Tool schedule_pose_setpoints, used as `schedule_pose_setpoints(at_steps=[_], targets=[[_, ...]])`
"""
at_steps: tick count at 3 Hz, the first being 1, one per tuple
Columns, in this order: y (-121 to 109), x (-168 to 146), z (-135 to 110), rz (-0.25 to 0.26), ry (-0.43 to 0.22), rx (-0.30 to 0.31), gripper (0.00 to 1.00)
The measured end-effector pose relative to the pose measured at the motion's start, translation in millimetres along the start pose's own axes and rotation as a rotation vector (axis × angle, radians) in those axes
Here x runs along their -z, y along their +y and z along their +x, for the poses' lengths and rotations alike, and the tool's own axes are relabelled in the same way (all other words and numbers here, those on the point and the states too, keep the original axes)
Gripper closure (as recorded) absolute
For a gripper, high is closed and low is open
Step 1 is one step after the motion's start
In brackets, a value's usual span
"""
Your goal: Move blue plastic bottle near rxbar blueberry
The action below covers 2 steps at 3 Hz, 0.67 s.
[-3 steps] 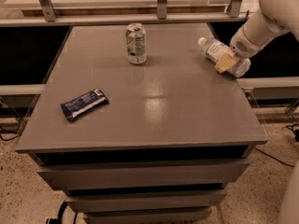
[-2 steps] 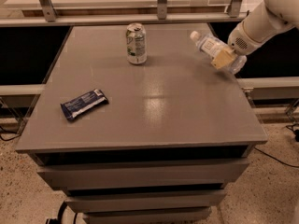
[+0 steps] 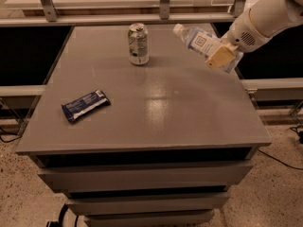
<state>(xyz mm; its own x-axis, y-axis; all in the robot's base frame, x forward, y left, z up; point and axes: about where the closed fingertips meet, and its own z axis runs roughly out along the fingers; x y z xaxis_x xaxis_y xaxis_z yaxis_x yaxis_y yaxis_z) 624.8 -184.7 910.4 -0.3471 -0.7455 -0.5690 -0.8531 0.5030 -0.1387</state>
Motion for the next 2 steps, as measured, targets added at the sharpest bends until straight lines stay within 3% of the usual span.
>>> schedule_pose_setpoints(at_steps=[2], targets=[[88, -3, -22, -0.102, 0.064, 0.183, 1.00]])
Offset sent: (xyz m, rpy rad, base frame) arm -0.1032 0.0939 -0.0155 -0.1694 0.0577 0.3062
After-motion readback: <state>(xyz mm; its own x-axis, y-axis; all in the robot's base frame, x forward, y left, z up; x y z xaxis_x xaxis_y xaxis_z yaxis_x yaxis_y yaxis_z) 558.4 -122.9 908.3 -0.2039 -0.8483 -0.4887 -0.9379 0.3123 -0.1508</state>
